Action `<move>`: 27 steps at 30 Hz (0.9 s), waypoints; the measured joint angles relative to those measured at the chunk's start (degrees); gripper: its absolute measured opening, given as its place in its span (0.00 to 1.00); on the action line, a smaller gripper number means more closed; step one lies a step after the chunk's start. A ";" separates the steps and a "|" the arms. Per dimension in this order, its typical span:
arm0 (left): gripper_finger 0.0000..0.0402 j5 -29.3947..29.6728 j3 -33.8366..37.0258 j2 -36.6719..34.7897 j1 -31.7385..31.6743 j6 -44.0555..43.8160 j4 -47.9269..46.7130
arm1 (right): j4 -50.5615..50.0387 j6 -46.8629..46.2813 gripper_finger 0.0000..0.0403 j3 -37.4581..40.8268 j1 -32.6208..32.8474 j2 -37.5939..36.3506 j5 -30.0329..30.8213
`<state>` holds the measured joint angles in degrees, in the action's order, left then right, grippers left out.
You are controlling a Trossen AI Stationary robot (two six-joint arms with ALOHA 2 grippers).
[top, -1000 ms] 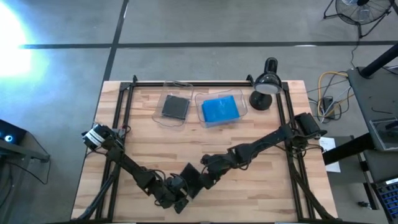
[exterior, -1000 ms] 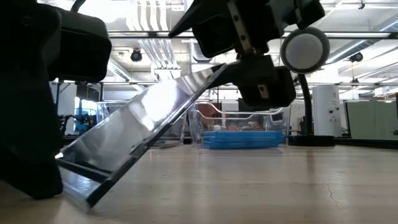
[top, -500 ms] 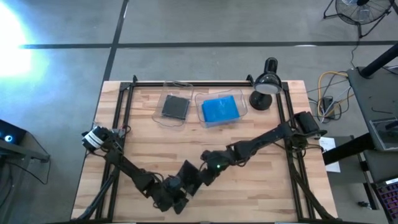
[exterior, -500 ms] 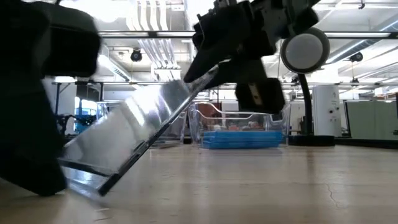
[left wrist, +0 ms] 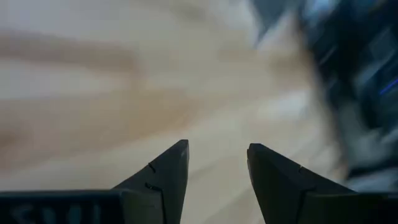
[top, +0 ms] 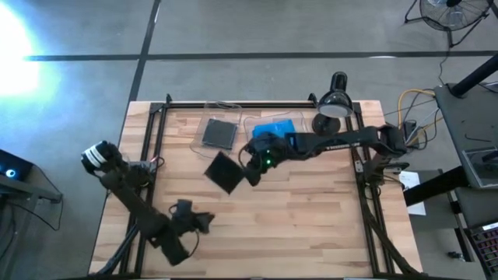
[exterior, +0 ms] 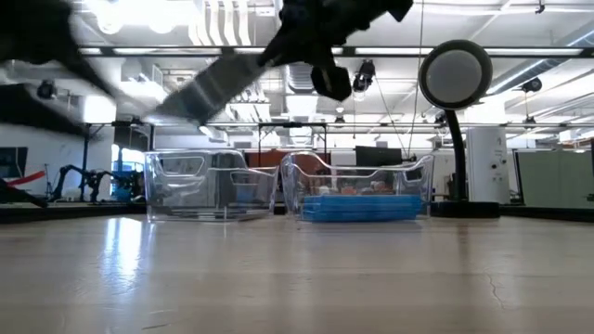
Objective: Pick & place jewel cases by type
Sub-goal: Put the black CD case into the left transparent bin
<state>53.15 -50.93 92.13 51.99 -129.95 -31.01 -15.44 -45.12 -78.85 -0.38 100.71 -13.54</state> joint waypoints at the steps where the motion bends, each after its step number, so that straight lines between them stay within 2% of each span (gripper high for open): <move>1: 0.36 3.49 0.89 -0.54 -1.19 -0.11 2.69 | 0.06 -0.37 0.03 -0.29 -0.28 -0.37 -0.19; 3: 0.36 14.69 2.21 -0.90 -2.42 -0.35 6.24 | 0.68 -1.62 0.03 -0.44 -0.64 -1.56 -0.49; 5: 0.36 22.86 3.24 -2.58 -3.29 -0.60 6.40 | 1.16 -2.82 0.03 -0.39 -0.96 -2.87 -0.49; 7: 0.36 27.30 3.79 -4.49 -3.79 -0.26 7.23 | 1.18 -3.29 0.03 -0.25 -1.59 -4.29 -0.08; 13: 0.37 35.72 8.23 -9.84 -4.98 0.63 8.01 | 1.29 -3.23 0.03 -0.31 -5.22 -9.16 0.18; 21: 0.37 36.89 10.94 -15.86 -12.43 2.53 10.01 | 1.14 -3.93 0.03 -0.21 -7.20 -9.80 -1.84; 27: 0.37 36.89 10.96 -18.68 -13.23 6.08 8.14 | 1.15 -3.89 0.03 -0.20 -8.16 -9.80 -2.03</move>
<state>90.05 -39.97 73.45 38.76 -123.87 -22.87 -14.28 -49.01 -79.05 -8.54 90.91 -15.57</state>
